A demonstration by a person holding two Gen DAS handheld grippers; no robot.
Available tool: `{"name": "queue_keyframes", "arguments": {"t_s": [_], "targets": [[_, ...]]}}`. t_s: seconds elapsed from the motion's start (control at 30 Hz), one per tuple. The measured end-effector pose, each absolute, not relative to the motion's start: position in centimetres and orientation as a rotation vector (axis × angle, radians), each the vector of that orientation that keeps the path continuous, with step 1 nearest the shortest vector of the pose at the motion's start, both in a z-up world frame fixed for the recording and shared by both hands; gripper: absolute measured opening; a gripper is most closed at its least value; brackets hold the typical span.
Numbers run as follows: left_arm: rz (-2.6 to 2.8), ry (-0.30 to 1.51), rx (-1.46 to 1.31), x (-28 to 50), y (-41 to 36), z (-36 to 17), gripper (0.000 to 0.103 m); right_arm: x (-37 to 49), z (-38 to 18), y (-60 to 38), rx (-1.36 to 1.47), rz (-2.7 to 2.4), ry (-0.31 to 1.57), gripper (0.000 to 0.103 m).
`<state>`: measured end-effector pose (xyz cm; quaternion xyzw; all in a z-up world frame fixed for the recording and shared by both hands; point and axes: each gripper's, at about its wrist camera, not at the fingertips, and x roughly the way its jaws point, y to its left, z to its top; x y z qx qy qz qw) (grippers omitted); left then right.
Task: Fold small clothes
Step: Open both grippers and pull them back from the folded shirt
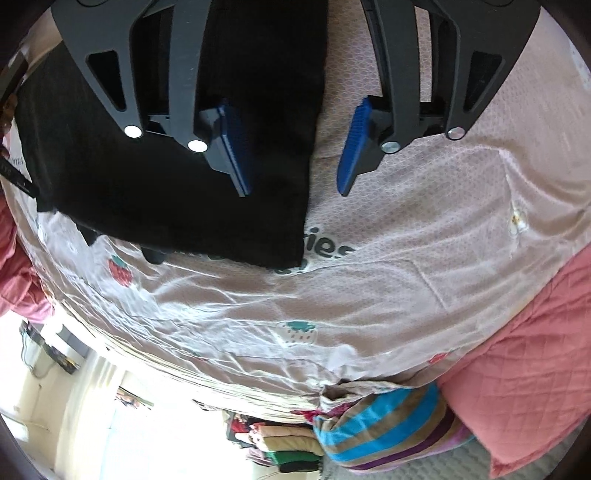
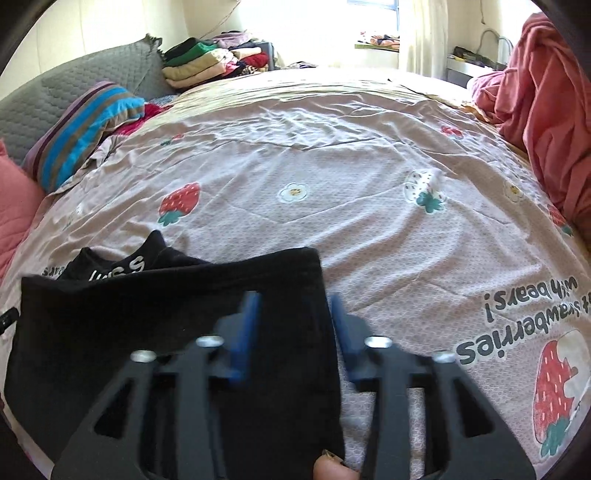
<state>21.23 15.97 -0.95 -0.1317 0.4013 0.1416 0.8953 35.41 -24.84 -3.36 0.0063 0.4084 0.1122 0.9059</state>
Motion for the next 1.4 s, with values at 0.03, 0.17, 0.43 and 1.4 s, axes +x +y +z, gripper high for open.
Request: {"name": "queue_keyframes", "arguments": {"t_s": [0.03,0.17,0.43,1.4], "targets": [[0.288,0.84,-0.297,21.3,16.3,-1.2,0.048,35.5,-3.5,-24.9,0.017,0.239,0.848,0.048],[0.247,0.858,-0.362,21.6,16.7,-1.9,0.049,36.0,-4.4,-25.1,0.041,0.254,0.888,0.048],[0.239,0.842,-0.32,21.4,15.5,-1.5,0.005,35.6,-4.1,-26.2,0.118,0.286,0.876,0.008],[0.282,0.837,-0.278,19.7,16.0,-1.7,0.021,31.3,-3.4,-26.6,-0.015,0.138,0.845,0.046]]}}
